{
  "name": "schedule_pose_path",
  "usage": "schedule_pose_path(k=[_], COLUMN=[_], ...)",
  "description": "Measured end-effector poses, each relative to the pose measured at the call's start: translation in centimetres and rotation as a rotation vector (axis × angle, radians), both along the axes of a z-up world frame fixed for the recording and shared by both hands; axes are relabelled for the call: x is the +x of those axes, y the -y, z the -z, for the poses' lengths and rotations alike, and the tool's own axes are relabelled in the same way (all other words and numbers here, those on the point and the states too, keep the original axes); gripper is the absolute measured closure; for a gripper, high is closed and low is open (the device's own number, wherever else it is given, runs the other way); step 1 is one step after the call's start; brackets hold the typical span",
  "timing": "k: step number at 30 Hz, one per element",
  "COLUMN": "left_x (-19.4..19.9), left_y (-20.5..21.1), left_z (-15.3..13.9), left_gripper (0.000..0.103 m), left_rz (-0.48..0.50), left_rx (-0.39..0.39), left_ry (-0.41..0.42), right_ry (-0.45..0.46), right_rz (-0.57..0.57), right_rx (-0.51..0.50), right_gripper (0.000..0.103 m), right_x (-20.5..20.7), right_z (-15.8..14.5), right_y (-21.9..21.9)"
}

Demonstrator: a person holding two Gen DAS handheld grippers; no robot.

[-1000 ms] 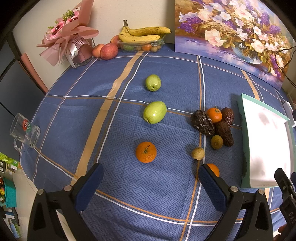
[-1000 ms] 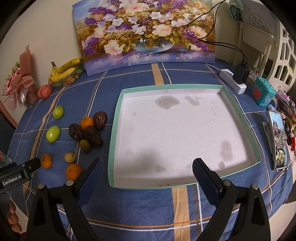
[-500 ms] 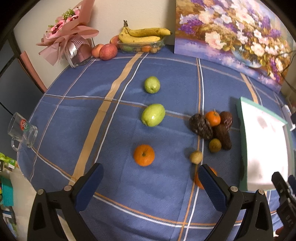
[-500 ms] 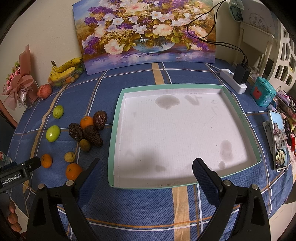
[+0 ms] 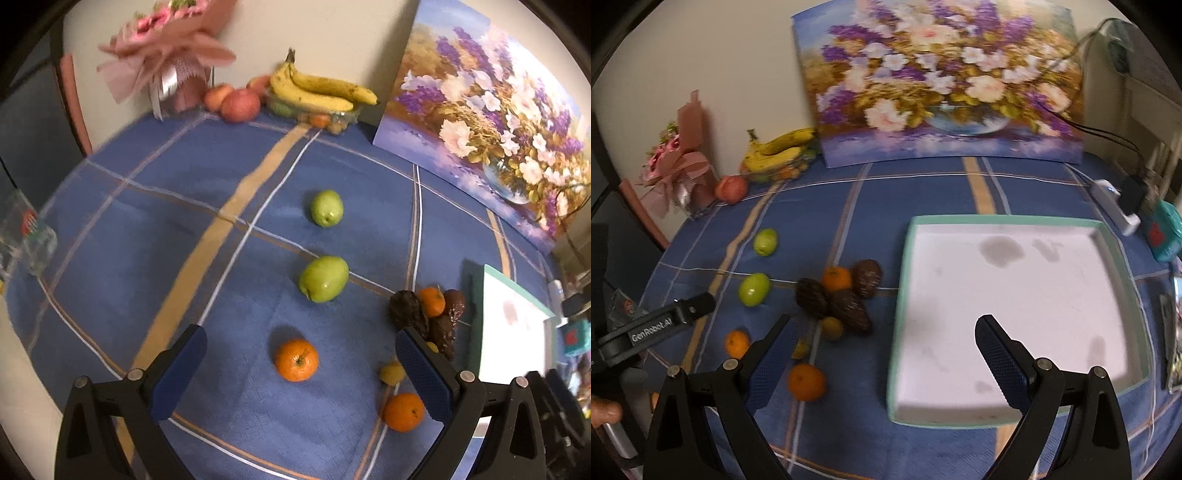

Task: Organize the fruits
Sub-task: 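Close the right tool on a tangerine while the left tool grasps another tangerine, then carry the tangerine in the right tool over the white tray while the left tool carries its tangerine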

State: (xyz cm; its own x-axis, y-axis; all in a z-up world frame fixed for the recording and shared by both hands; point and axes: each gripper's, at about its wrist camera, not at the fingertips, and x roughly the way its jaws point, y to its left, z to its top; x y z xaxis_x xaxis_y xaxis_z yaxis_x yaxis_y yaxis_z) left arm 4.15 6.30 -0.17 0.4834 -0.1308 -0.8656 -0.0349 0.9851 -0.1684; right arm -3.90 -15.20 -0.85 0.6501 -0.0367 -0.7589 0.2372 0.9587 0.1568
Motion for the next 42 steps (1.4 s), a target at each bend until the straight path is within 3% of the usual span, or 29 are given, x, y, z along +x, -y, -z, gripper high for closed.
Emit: schedule_pose_path(k=[3,5,9,12,22,25,33,36,38,42], left_x=[0.5,0.8,1.2,1.4,2.5,2.7,3.1,3.2,3.1,2.8], left_y=[-0.9,-1.3,-1.3,-1.1,-0.3,-0.2,-0.2,0.1,-0.1,0.3], left_z=[0.5,1.2,2.6,3.7,7.3,7.9,8.0,7.9,8.1,7.9], left_gripper=[0.000,0.000,0.001,0.008,0.020,0.022,0.040,0.052,0.064,0.066], left_rz=[-0.033,-0.047,-0.045,-0.037,-0.012,-0.012,-0.018,-0.005,0.006,0.014], left_rx=[0.003,-0.005,-0.013,-0.024,-0.027,-0.022,-0.020,-0.029,-0.042,-0.064], left_ry=[-0.029,-0.065,-0.123,-0.167,-0.308,-0.324,-0.319,-0.315,-0.314,-0.307], right_ry=[-0.013,-0.028,-0.098,-0.162,-0.320,-0.349,-0.359,-0.349,-0.349,-0.345], right_rz=[-0.056,-0.094,-0.166,-0.216,-0.289,-0.293,-0.294,-0.304,-0.310,-0.319], right_rx=[0.009,0.007,0.034,0.050,0.029,0.020,0.017,0.031,0.024,0.024], right_gripper=[0.010,0.023,0.027,0.039,0.040,0.040,0.052,0.062,0.063,0.064], right_x=[1.1,1.7,2.7,3.4,4.4,4.7,4.7,4.2,4.1,3.9], right_z=[0.2,0.5,2.3,3.9,8.2,9.1,9.8,9.6,9.4,9.2], right_y=[-1.2,-2.1,-3.8,-5.0,-7.3,-7.5,-7.6,-7.7,-8.1,-8.5])
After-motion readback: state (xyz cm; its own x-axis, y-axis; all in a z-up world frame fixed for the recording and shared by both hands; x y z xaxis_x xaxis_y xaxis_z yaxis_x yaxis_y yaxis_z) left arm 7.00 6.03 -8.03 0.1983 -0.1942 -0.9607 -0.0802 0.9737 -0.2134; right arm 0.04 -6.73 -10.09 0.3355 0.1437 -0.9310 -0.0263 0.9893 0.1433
